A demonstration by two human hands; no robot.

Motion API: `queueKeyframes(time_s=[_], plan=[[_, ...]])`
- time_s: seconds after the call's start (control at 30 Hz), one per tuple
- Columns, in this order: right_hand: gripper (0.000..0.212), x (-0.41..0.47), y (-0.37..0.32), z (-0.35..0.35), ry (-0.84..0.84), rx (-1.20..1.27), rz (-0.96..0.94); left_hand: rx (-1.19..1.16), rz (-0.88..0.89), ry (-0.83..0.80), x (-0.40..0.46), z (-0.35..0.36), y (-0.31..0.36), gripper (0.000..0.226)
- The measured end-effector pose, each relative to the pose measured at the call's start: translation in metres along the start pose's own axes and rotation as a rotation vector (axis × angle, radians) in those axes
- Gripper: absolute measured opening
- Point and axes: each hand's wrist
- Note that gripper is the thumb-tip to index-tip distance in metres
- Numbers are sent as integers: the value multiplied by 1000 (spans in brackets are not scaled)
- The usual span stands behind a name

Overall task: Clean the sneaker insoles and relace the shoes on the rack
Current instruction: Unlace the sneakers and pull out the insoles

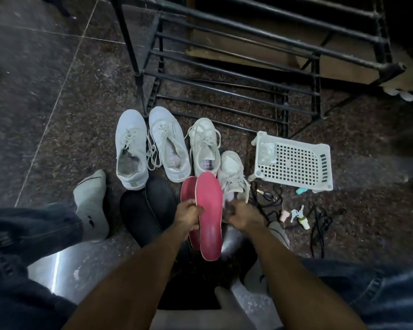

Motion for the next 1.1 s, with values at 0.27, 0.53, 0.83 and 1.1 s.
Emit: queueKeyframes(time_s=[0.27,0.53,0.83,1.1], plan=[[30,38,4,-3,168,-284,-119,123,-103,52,20,4,-17,21],[32,84,6,-38,173,-288,-98,17,-219,-35,34,44,-13,29],[37,54,6,8,515,-91,-112,569,256,177,49,39,-9,25],[56,19,8,69,-54,-262,-373,1413,734,-10,39,-19,-29,51]])
Point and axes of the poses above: each hand's wrist, its own x-axis towards the middle knuckle, its own z-axis out of the palm, y = z × x, and after that the axes turned 10 degrees about y, right-handed
